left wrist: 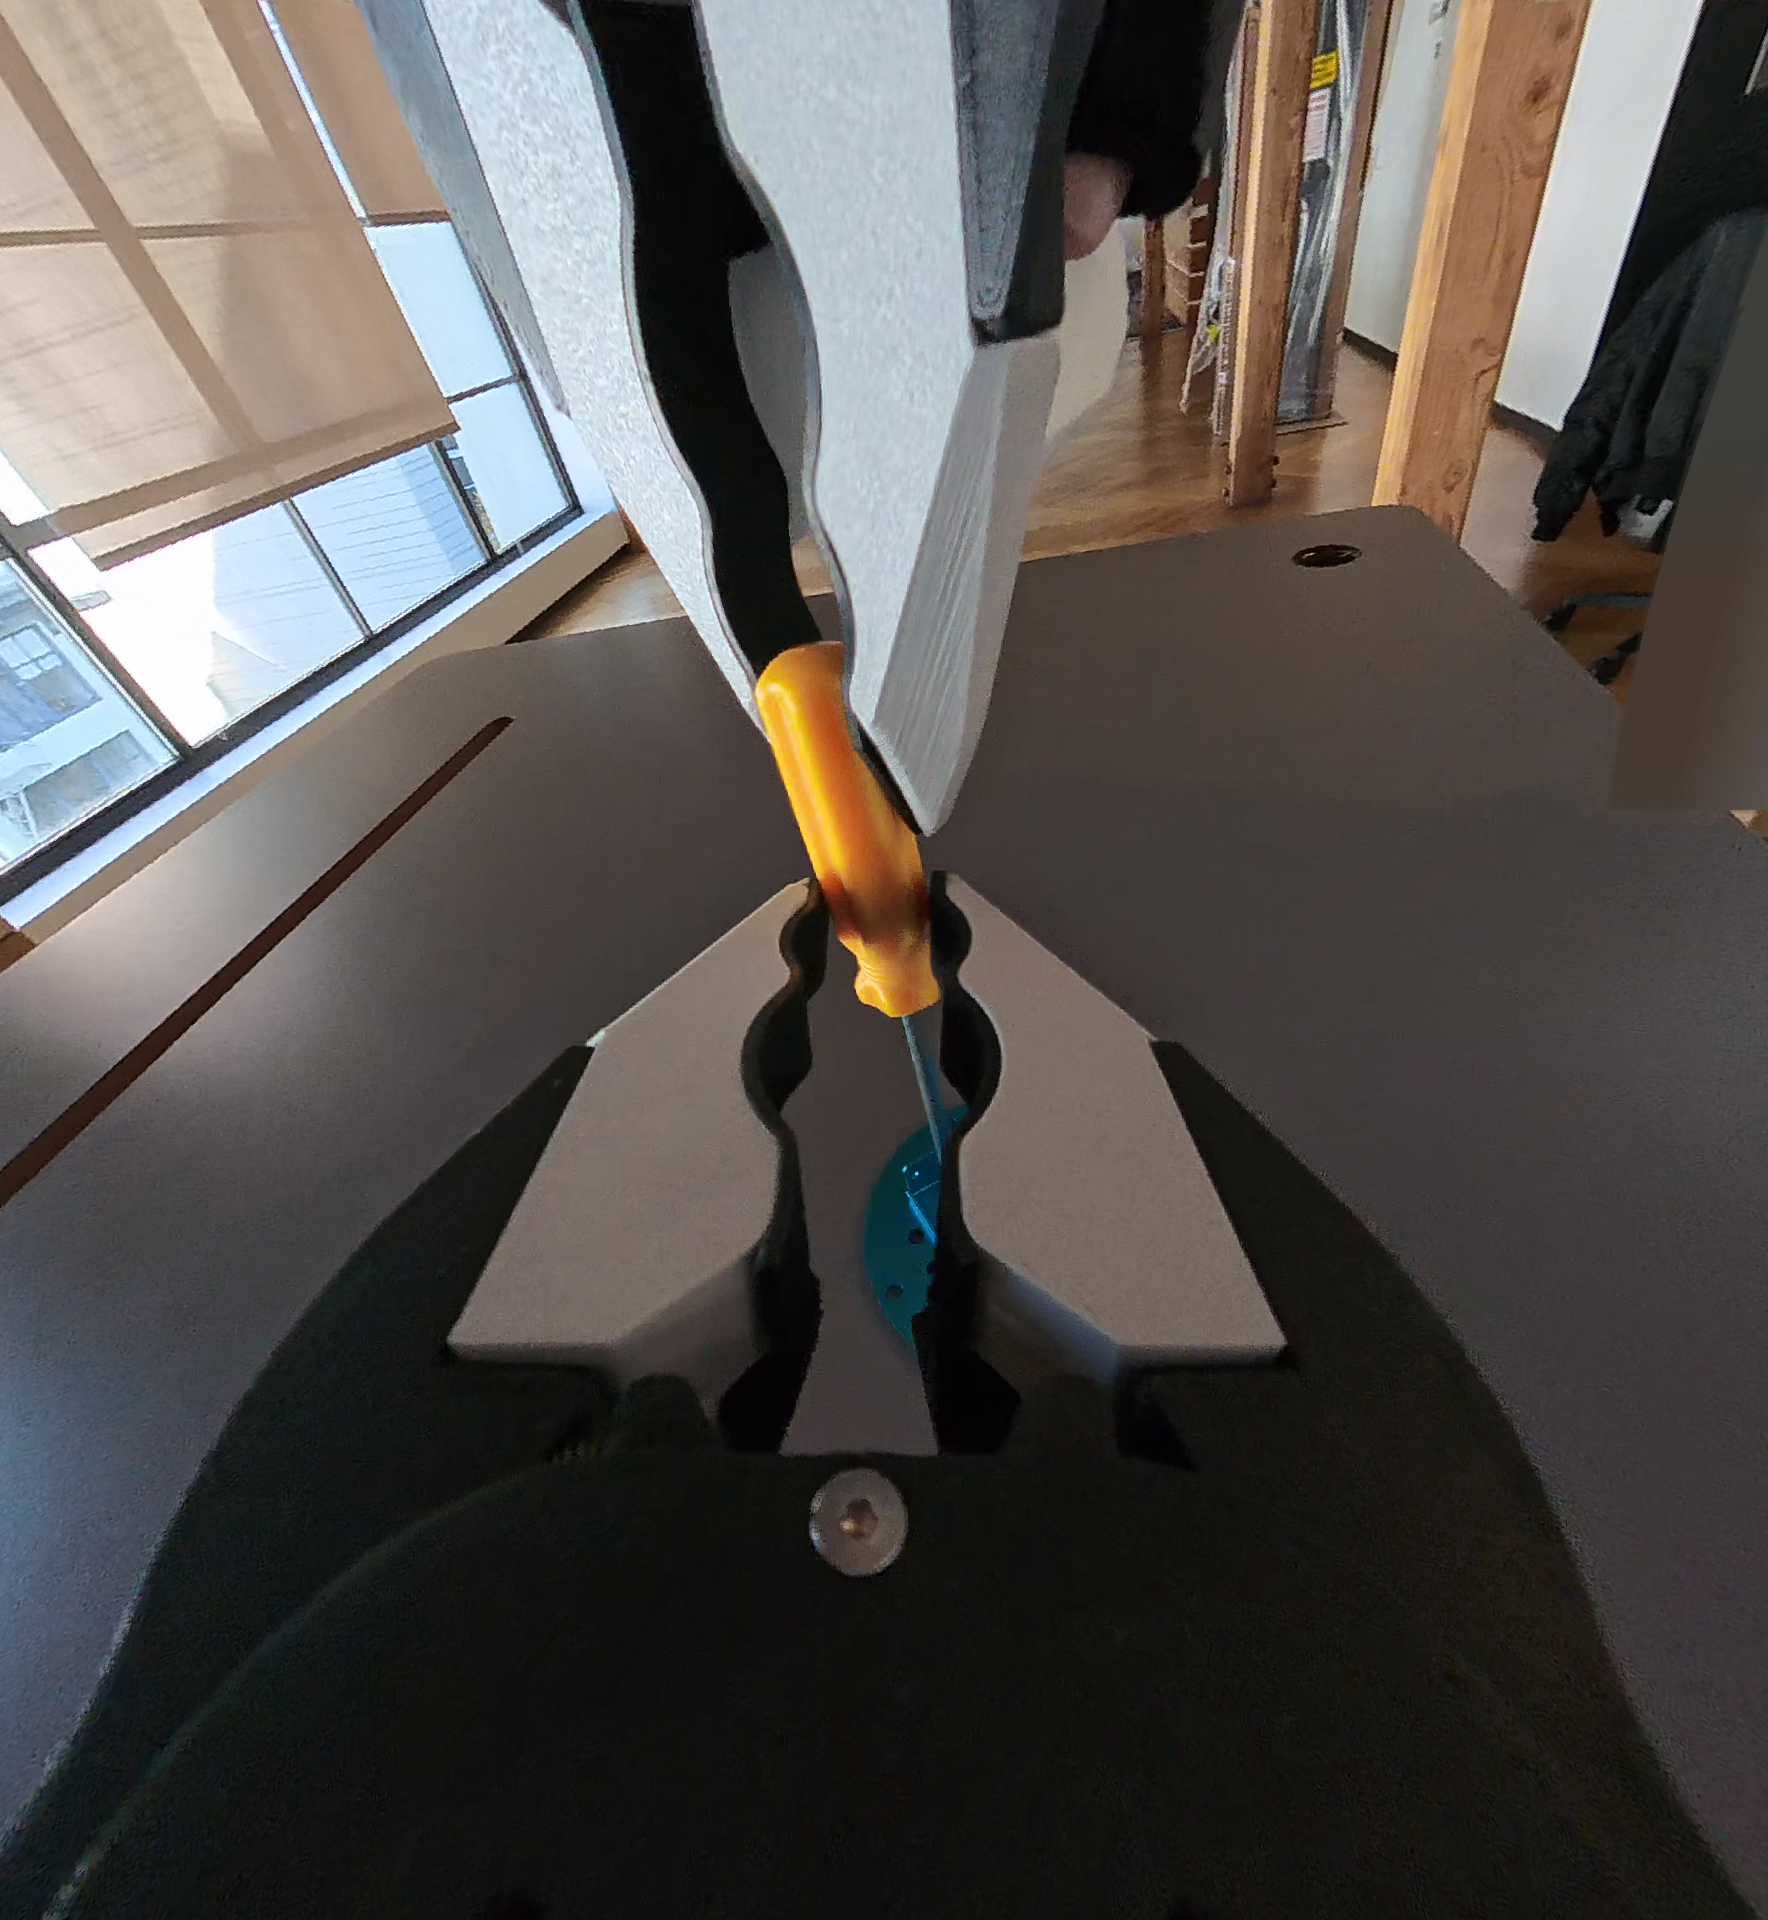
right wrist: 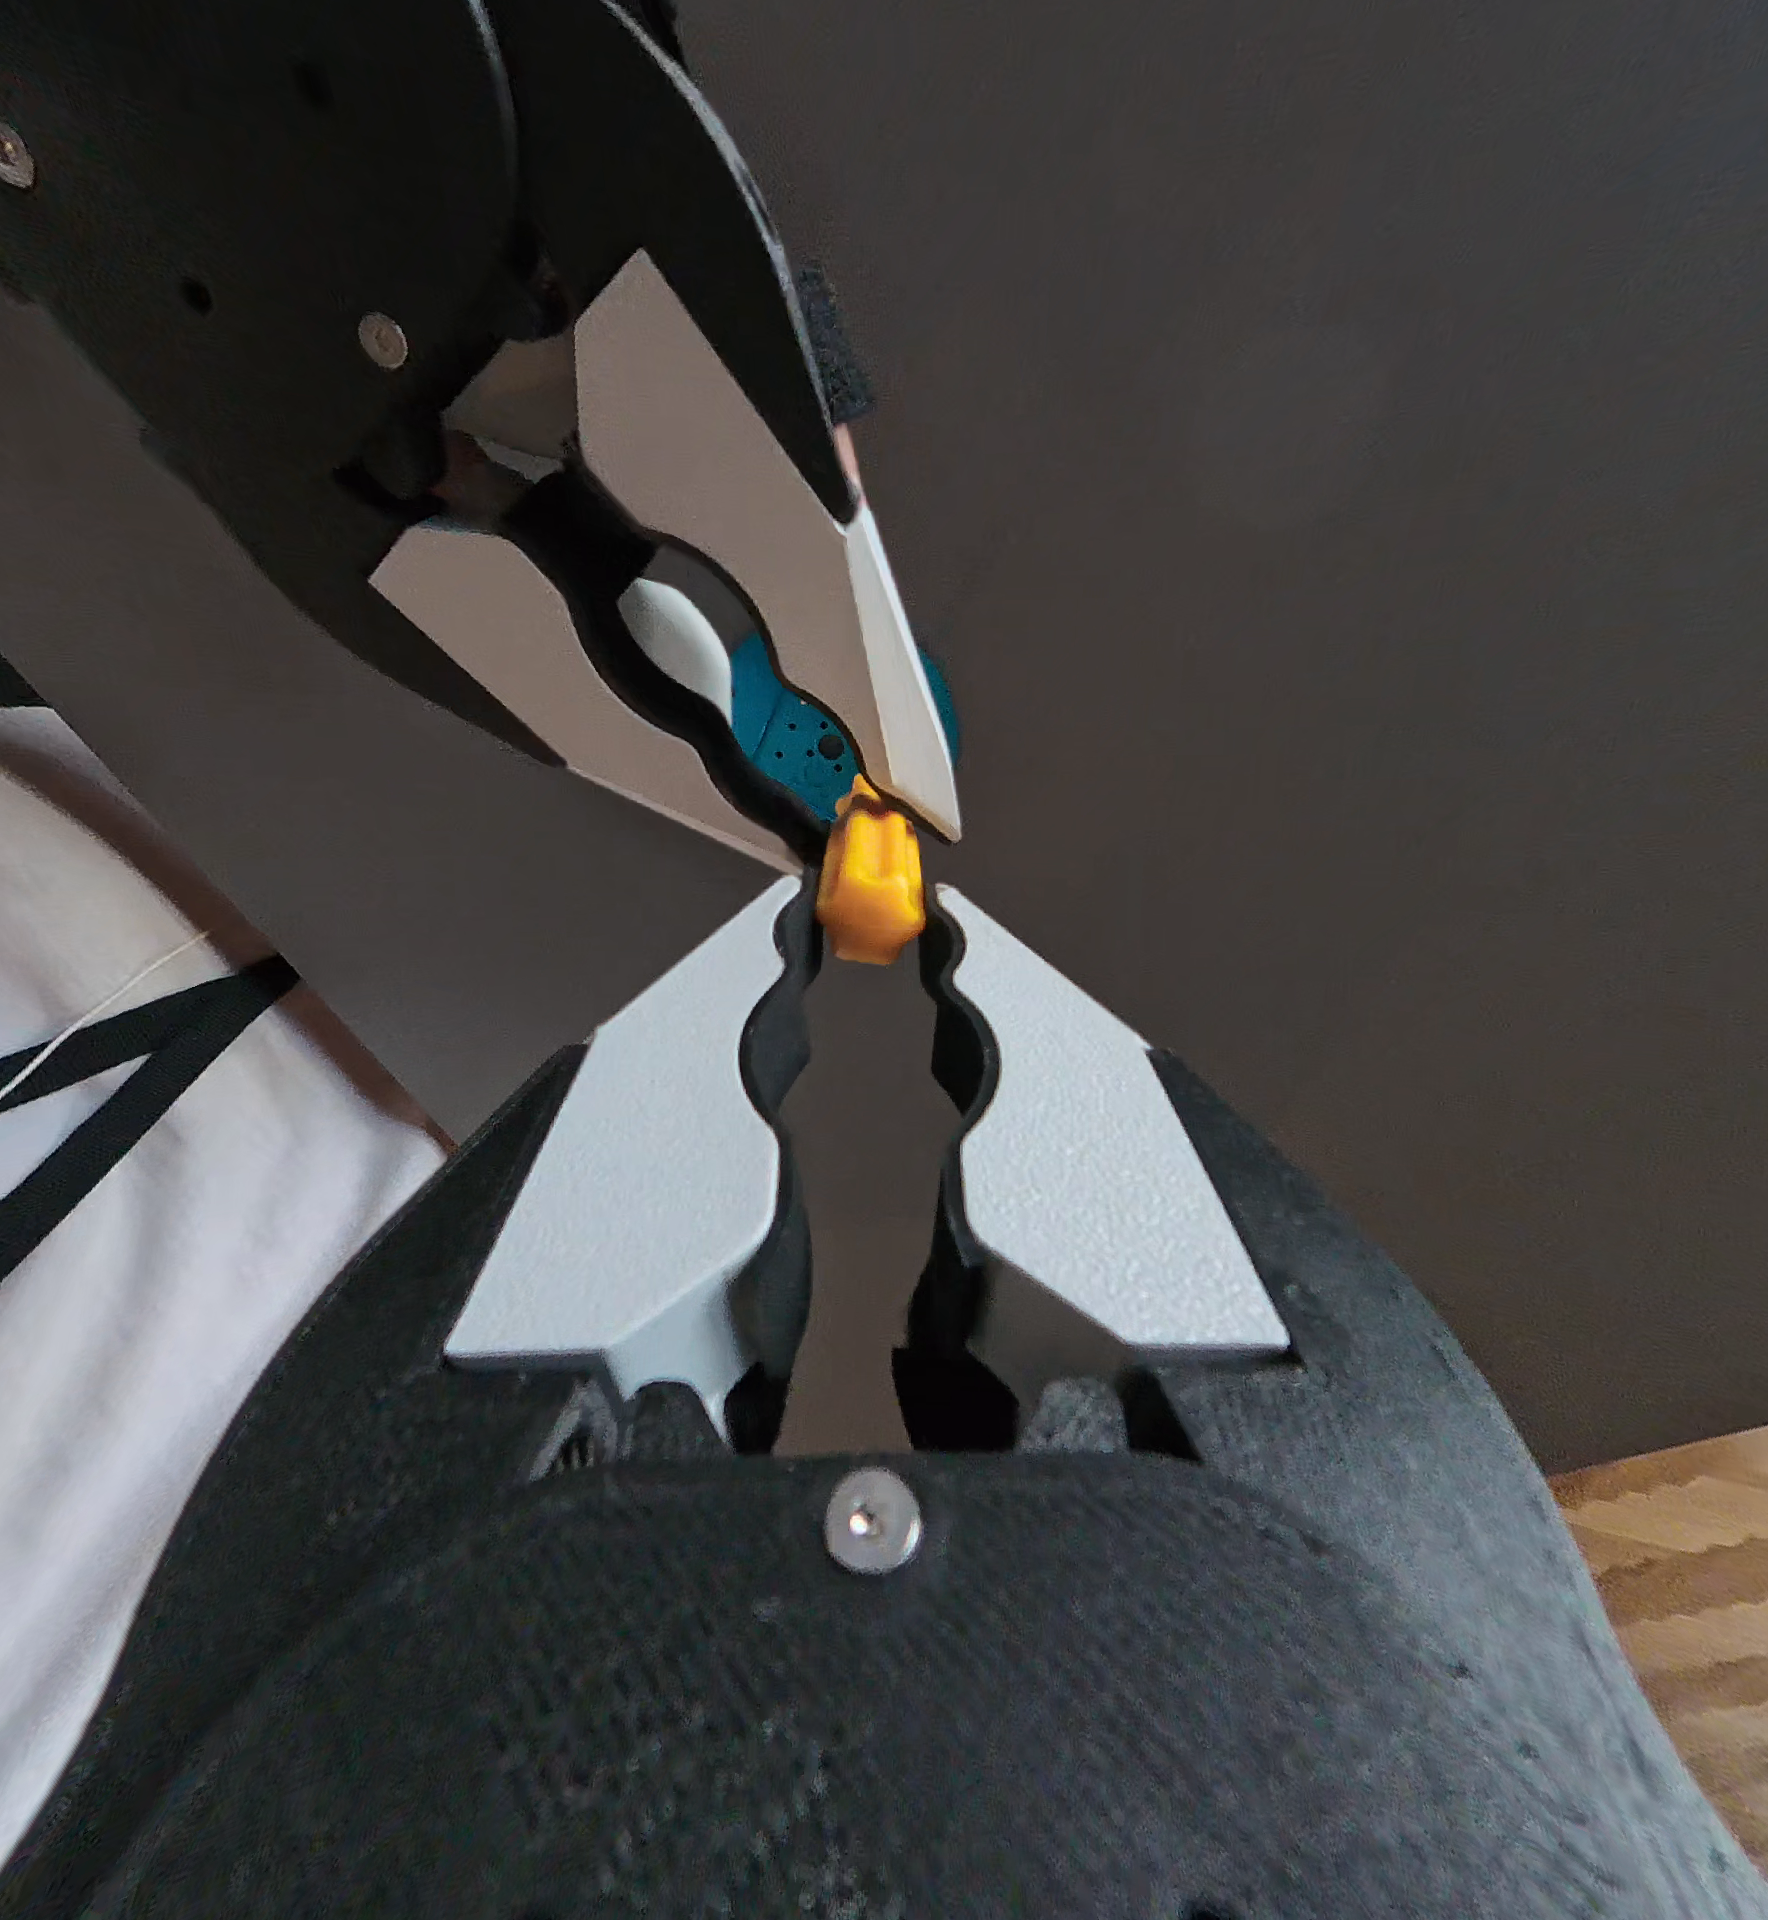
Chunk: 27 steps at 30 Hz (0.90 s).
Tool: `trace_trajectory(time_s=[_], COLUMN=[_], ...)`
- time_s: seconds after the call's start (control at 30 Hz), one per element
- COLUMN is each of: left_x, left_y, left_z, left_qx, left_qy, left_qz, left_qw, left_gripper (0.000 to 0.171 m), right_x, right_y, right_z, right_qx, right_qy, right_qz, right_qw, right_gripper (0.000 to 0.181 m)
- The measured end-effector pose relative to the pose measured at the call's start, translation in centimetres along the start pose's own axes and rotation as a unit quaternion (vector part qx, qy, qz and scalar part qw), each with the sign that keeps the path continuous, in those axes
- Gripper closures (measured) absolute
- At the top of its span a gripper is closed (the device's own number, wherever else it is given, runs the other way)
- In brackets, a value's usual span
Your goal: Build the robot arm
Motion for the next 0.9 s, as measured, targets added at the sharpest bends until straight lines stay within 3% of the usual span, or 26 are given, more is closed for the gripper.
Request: trace_trajectory(time_s=[0.1, 0.17, 0.23, 0.27, 0.3, 0.4, 0.47, 0.53, 0.6, 0.67, 0.77, 0.8, 0.83, 0.9], left_x=[0.1, 0.2, 0.2, 0.3, 0.3, 0.4, 0.1, 0.0, 0.1, 0.2, 0.3, 0.3, 0.4, 0.4], left_y=[0.1, 0.1, 0.1, 0.1, 0.2, 0.2, 0.1, 0.0, 0.0, 0.0, 0.1, 0.1, 0.1, 0.1], left_z=[0.0, 0.0, 0.0, 0.0, 0.0, 0.0, 0.0, -0.1, 0.0, 0.0, 0.0, 0.0, 0.0, 0.0], left_qx=[0.001, 0.002, 0.004, 0.004, 0.006, 0.005, 0.004, -0.001, -0.003, -0.001, 0.001, 0.002, 0.003, 0.006], left_qy=[0.02, 0.021, 0.02, 0.021, 0.022, 0.021, 0.007, -0.005, -0.009, 0.017, 0.03, 0.029, 0.03, 0.036], left_qz=[0.02, 0.032, 0.037, 0.039, 0.042, 0.039, 0.013, -0.003, -0.002, 0.019, 0.04, 0.044, 0.048, 0.052], left_qw=[1.0, 0.999, 0.999, 0.999, 0.999, 0.999, 1.0, 1.0, 1.0, 1.0, 0.999, 0.999, 0.998, 0.998], left_gripper=[0.155, 0.155, 0.155, 0.155, 0.155, 0.153, 0.141, 0.153, 0.155, 0.156, 0.156, 0.156, 0.156, 0.156], right_x=[-0.5, -0.8, -0.9, -0.9, -1.0, -1.0, -0.6, -0.2, -0.1, -0.4, -0.8, -0.8, -0.9, -1.1], right_y=[0.1, 0.3, 0.3, 0.2, 0.1, 0.2, 0.2, 0.1, 0.1, 0.1, 0.1, 0.1, 0.0, -0.1], right_z=[0.2, -0.2, -0.2, -0.1, -0.1, 0.0, -0.1, -0.3, -0.3, -0.2, -0.4, -0.5, -0.2, 0.0], right_qx=[-0.009, 0.004, 0.004, -0.003, -0.007, -0.016, -0.021, -0.01, -0.006, -0.017, -0.004, -0.001, -0.012, -0.019], right_qy=[0.064, 0.123, 0.18, 0.201, 0.215, 0.184, 0.114, 0.033, 0.02, 0.048, 0.133, 0.154, 0.17, 0.185], right_qz=[-0.017, -0.025, -0.018, -0.015, -0.013, -0.005, 0.006, 0.009, 0.004, -0.019, -0.032, -0.029, -0.033, -0.029], right_qw=[0.998, 0.992, 0.983, 0.979, 0.976, 0.983, 0.993, 0.999, 1.0, 0.999, 0.991, 0.988, 0.985, 0.982], right_gripper=[0.159, 0.139, 0.149, 0.164, 0.164, 0.164, 0.163, 0.163, 0.163, 0.161, 0.143, 0.147, 0.163, 0.164])
Point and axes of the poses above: each gripper's, where its closed fingertips meet, y back along the fingers, z out of its underside, x = y × z across the jaws, the point moved 5 cm from there along y, back along the fingers, and after that the axes turned 12 degrees about x, right-handed, at the moved point
